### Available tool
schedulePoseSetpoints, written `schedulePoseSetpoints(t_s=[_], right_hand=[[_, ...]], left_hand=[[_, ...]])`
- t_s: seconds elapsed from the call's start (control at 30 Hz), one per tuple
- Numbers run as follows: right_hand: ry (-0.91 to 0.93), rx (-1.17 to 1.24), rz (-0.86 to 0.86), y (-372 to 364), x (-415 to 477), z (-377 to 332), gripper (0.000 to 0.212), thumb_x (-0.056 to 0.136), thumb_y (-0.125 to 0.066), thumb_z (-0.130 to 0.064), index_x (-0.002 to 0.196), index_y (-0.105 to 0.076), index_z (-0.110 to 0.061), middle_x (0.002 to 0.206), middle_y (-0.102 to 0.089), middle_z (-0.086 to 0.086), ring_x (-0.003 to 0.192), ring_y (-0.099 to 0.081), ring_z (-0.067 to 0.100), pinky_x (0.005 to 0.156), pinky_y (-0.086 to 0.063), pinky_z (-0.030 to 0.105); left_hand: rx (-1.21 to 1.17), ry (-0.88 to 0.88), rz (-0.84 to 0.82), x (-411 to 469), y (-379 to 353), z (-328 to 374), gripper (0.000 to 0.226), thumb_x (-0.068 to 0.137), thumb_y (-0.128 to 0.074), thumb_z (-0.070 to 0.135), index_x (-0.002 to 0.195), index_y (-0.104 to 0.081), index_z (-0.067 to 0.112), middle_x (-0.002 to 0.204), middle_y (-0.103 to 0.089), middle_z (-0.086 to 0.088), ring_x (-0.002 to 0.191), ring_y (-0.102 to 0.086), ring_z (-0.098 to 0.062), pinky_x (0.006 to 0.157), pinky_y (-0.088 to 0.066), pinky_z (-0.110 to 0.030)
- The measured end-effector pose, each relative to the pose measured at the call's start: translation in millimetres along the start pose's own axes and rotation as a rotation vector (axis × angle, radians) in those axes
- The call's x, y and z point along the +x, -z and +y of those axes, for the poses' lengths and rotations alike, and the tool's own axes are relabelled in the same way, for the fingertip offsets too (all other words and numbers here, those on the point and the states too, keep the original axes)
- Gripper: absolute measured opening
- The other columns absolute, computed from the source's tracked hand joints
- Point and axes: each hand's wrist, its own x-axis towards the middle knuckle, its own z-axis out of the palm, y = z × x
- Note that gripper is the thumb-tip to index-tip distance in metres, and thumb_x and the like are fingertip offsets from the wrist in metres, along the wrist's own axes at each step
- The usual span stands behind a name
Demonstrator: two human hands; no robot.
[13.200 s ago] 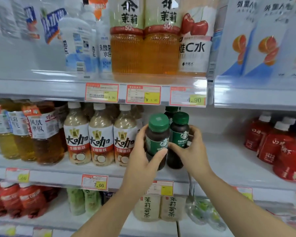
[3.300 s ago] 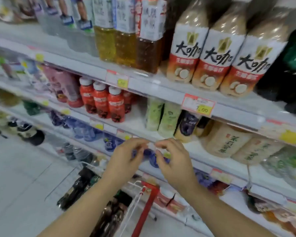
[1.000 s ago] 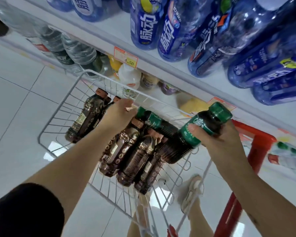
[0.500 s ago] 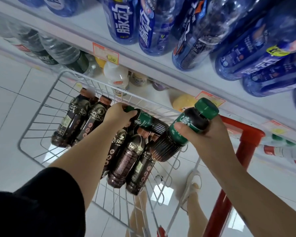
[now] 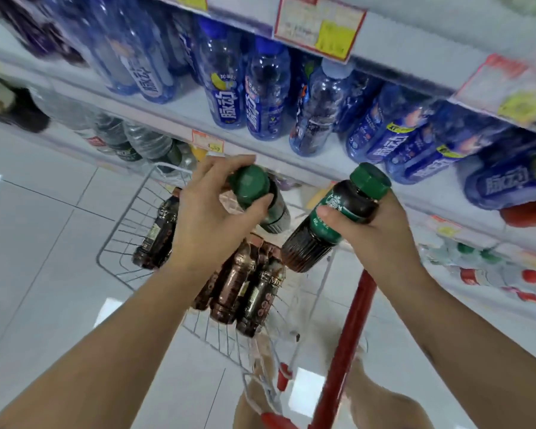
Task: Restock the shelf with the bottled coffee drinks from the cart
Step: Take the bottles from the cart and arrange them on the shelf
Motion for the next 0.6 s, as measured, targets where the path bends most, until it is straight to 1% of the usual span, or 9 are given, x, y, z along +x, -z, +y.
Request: schedulePoseSetpoints(t_s=[0.03, 0.07, 0.1, 0.13, 0.2, 0.27, 0.33, 0.5, 0.6], right_hand=[[0.004, 0.004, 0.006, 3.5, -2.9, -8.0, 0.059, 0.060, -0.084, -0.034, 0.110, -0.057, -0.019, 0.101, -0.068, -0.003, 0.091, -0.065, 0.008, 0.079, -0.052, 0.026], [0.032, 0.017, 0.018, 10.5, -10.6, -22.6, 0.059, 0.062, -0.085, -0.031, 0.112, -0.057, -0.018, 0.101, -0.068, -0.002, 0.088, -0.065, 0.005, 0.078, -0.053, 0.024], [0.077, 0.034, 0.032, 19.6, -19.9, -38.5, 0.056, 0.064, -0.084, -0.025, 0.113, -0.056, -0.016, 0.100, -0.068, -0.004, 0.084, -0.064, -0.002, 0.074, -0.052, 0.015], [0.122, 0.042, 0.050, 29.2, -29.0, -55.1, 0.054, 0.066, -0.082, -0.020, 0.113, -0.056, -0.015, 0.098, -0.067, -0.007, 0.079, -0.062, -0.009, 0.069, -0.048, 0.007], [0.213, 0.050, 0.084, 48.3, -47.1, -89.5, 0.050, 0.067, -0.082, -0.016, 0.111, -0.057, -0.017, 0.095, -0.065, -0.012, 0.074, -0.060, -0.014, 0.064, -0.043, 0.001], [0.293, 0.077, 0.102, 67.7, -65.5, -125.5, 0.047, 0.064, -0.082, -0.020, 0.103, -0.057, -0.026, 0.094, -0.064, -0.015, 0.075, -0.060, -0.014, 0.064, -0.044, 0.002], [0.373, 0.123, 0.105, 90.4, -85.7, -160.5, 0.048, 0.062, -0.080, -0.027, 0.104, -0.055, -0.029, 0.096, -0.065, -0.015, 0.080, -0.062, -0.009, 0.067, -0.047, 0.006], [0.608, 0.150, 0.162, 156.0, -132.8, -235.9, 0.057, 0.055, -0.077, -0.038, 0.107, -0.054, -0.034, 0.104, -0.065, -0.018, 0.095, -0.062, -0.004, 0.077, -0.049, 0.010], [0.733, 0.155, 0.214, 201.4, -149.4, -267.2, 0.060, 0.056, -0.087, -0.030, 0.107, -0.056, -0.030, 0.100, -0.068, -0.017, 0.097, -0.063, 0.000, 0.078, -0.049, 0.014]], left_hand=[[-0.012, -0.043, 0.027, 2.1, 6.1, 13.7, 0.048, 0.072, -0.076, 0.019, 0.115, -0.057, 0.027, 0.102, -0.051, 0.012, 0.095, -0.057, -0.003, 0.086, -0.048, -0.019], [-0.023, -0.103, 0.058, 3.2, 14.9, 33.9, 0.047, 0.073, -0.075, 0.018, 0.116, -0.056, 0.027, 0.102, -0.050, 0.012, 0.095, -0.056, -0.003, 0.085, -0.047, -0.017], [-0.034, -0.163, 0.082, 2.6, 23.7, 55.6, 0.047, 0.074, -0.075, 0.019, 0.116, -0.055, 0.026, 0.103, -0.049, 0.012, 0.096, -0.055, -0.003, 0.084, -0.047, -0.017], [-0.040, -0.216, 0.095, 2.7, 31.1, 78.1, 0.046, 0.074, -0.073, 0.021, 0.116, -0.055, 0.026, 0.104, -0.049, 0.011, 0.096, -0.056, -0.005, 0.085, -0.049, -0.021], [-0.055, -0.328, 0.100, 4.9, 45.2, 125.2, 0.045, 0.073, -0.069, 0.026, 0.115, -0.054, 0.028, 0.104, -0.048, 0.011, 0.098, -0.056, -0.008, 0.086, -0.052, -0.031], [-0.068, -0.451, 0.096, 6.5, 57.4, 173.6, 0.041, 0.073, -0.068, 0.026, 0.112, -0.055, 0.027, 0.103, -0.047, 0.012, 0.098, -0.054, -0.002, 0.085, -0.051, -0.028], [-0.061, -0.594, 0.092, 6.8, 65.4, 222.5, 0.037, 0.074, -0.069, 0.023, 0.109, -0.056, 0.023, 0.100, -0.046, 0.012, 0.094, -0.048, 0.006, 0.081, -0.044, -0.015], [-0.053, -0.862, 0.156, 1.6, 70.1, 339.7, 0.036, 0.073, -0.074, 0.015, 0.107, -0.065, 0.007, 0.095, -0.049, -0.001, 0.089, -0.047, -0.003, 0.082, -0.037, -0.012], [-0.075, -1.011, 0.216, -4.1, 64.2, 403.5, 0.035, 0.074, -0.073, 0.014, 0.105, -0.065, 0.004, 0.096, -0.046, -0.002, 0.091, -0.046, -0.005, 0.086, -0.036, -0.013]])
